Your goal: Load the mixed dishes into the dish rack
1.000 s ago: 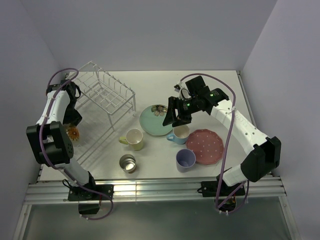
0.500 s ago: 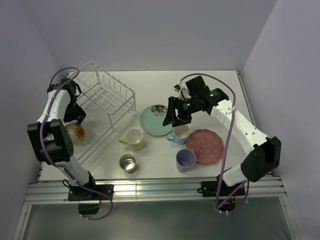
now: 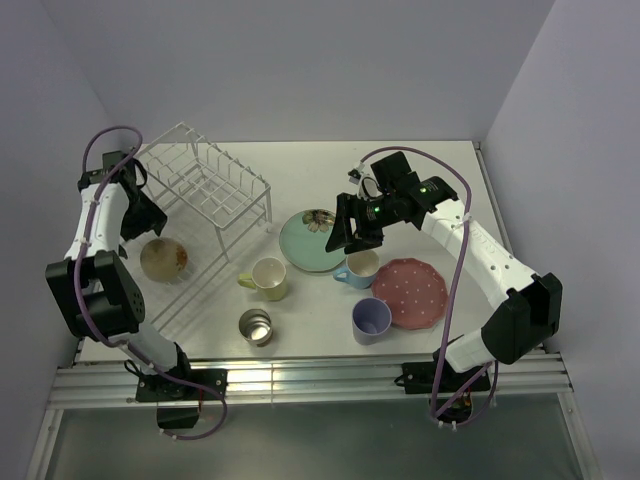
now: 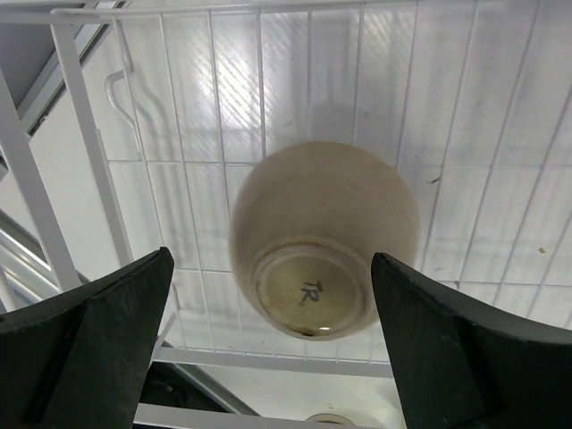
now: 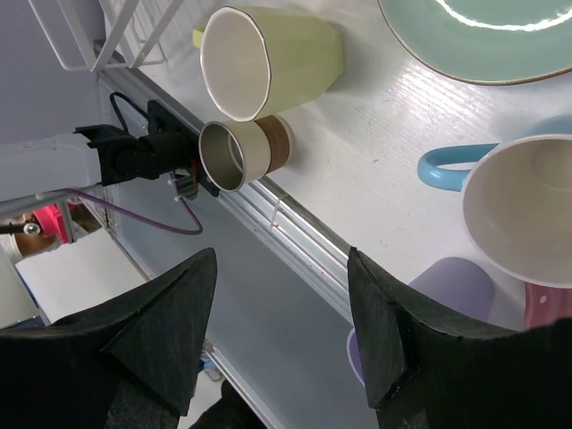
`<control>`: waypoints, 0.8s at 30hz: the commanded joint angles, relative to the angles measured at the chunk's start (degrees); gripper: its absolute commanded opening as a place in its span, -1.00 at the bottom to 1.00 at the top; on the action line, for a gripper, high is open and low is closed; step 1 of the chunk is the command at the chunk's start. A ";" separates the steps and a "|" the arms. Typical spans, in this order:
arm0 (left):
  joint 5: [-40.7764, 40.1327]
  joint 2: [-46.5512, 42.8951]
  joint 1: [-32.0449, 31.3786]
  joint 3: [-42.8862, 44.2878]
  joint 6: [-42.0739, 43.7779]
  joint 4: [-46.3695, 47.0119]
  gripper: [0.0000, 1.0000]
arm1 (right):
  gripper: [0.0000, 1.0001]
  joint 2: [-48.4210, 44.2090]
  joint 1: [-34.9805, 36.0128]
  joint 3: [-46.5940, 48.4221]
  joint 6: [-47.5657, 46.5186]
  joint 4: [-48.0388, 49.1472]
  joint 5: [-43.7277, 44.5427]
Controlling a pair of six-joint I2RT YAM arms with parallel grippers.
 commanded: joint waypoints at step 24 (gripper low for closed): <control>14.02 -9.27 2.10 -9.96 -4.87 8.31 -1.00 | 0.36 -1.81 0.35 -0.03 -1.40 0.48 1.39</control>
